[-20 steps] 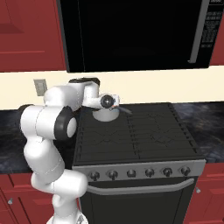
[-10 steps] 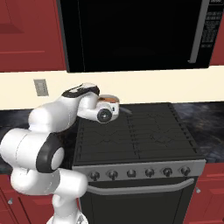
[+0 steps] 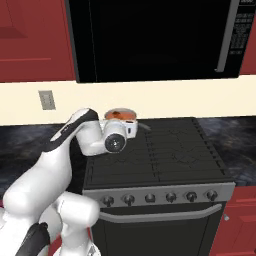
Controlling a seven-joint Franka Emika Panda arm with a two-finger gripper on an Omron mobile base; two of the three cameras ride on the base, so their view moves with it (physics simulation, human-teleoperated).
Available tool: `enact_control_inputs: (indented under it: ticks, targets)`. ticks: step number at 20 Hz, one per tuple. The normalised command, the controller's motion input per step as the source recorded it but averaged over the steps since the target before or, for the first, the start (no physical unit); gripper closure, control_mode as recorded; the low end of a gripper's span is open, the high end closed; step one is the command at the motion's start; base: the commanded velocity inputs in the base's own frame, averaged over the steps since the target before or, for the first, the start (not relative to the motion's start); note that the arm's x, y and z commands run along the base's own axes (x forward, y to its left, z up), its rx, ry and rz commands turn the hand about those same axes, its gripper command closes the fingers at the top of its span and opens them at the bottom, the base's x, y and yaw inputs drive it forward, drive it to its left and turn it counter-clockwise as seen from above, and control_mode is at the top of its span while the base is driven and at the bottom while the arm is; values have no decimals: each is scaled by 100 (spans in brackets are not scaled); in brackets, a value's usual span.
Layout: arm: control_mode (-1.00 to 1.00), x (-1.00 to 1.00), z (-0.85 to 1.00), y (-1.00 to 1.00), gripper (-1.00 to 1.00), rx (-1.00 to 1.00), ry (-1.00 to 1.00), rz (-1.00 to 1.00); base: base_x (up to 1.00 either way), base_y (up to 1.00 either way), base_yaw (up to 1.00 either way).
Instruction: Retrieve the chicken drumstick from the fridge and place it on the saucepan with marinade on the stove.
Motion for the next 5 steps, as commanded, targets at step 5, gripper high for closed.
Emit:
enact_control_inputs:
  ticks: [5]
  targets:
    - [-100,-59,66,-70,-100,14,21,0,0,0,0]
